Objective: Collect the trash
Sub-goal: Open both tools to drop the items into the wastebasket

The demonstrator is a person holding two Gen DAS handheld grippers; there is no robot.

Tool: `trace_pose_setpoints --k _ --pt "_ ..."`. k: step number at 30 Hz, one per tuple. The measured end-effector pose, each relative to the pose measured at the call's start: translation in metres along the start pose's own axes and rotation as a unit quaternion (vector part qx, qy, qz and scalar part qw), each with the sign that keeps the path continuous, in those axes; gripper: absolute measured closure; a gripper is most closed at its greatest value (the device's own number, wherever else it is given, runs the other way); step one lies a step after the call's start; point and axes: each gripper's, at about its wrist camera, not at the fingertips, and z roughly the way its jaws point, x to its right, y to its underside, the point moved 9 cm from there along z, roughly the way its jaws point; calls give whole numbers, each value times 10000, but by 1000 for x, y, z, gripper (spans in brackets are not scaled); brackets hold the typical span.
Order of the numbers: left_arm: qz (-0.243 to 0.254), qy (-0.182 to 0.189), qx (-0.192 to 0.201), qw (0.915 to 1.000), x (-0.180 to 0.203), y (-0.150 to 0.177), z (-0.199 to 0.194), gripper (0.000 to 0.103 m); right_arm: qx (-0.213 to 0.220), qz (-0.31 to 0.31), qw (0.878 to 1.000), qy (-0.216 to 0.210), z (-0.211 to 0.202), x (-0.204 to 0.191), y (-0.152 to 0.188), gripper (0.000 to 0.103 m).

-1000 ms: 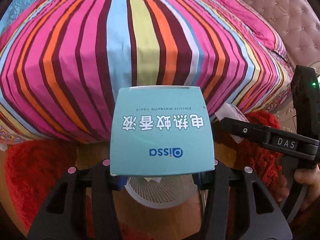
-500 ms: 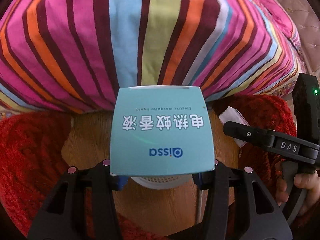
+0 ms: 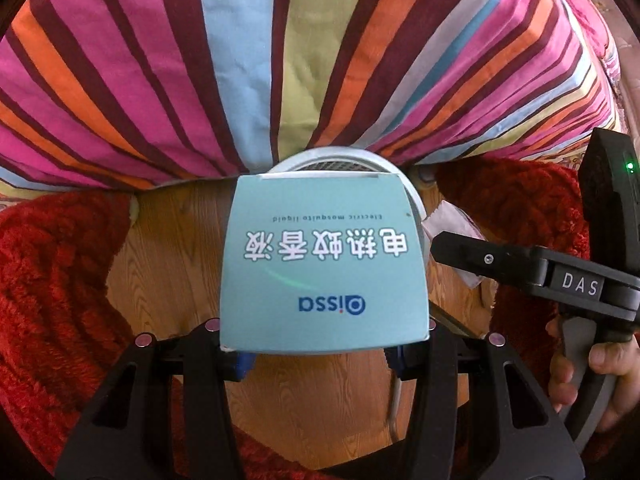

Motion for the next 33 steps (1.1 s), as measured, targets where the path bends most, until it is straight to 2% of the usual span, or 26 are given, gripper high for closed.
trace_pose_setpoints --k 18,33 --pt "-24 -110 -669 9977 -1 6 33 54 -560 433 9975 -30 36 9 1 33" --pt "-15 -50 -1462 9892 9 11 80 54 -877 1045 9906 106 71 31 -4 33"
